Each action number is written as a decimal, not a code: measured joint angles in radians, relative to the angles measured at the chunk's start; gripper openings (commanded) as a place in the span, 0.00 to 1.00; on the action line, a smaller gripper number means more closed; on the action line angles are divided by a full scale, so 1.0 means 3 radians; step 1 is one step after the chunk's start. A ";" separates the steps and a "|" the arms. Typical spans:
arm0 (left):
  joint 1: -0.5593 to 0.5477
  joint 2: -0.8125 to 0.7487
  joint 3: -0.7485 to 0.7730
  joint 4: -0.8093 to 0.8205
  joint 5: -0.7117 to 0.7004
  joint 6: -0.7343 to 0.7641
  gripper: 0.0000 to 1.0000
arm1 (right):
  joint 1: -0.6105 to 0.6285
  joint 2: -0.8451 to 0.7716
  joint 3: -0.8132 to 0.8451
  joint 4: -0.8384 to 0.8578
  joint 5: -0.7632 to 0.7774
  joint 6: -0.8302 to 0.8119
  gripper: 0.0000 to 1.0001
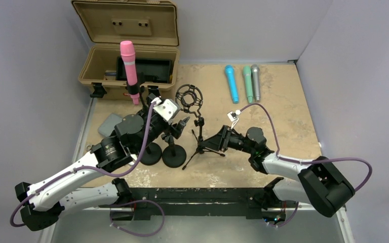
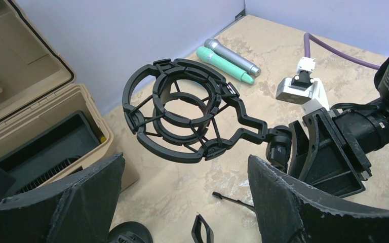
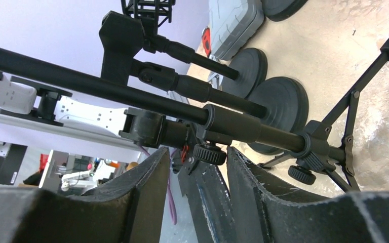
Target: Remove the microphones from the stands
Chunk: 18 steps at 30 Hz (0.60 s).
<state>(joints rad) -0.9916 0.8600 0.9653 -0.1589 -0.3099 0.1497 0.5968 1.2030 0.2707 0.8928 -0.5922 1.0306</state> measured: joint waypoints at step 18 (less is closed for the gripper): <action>-0.0041 0.0000 0.0000 0.0000 -0.0078 0.0036 0.88 | 0.0006 0.0256 0.0033 0.0135 0.0029 0.0009 0.00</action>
<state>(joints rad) -1.0039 0.8600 0.9653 -0.1589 -0.3332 0.1604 0.5987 1.2797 0.2806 0.9333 -0.5835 1.0332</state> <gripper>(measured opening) 0.884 0.084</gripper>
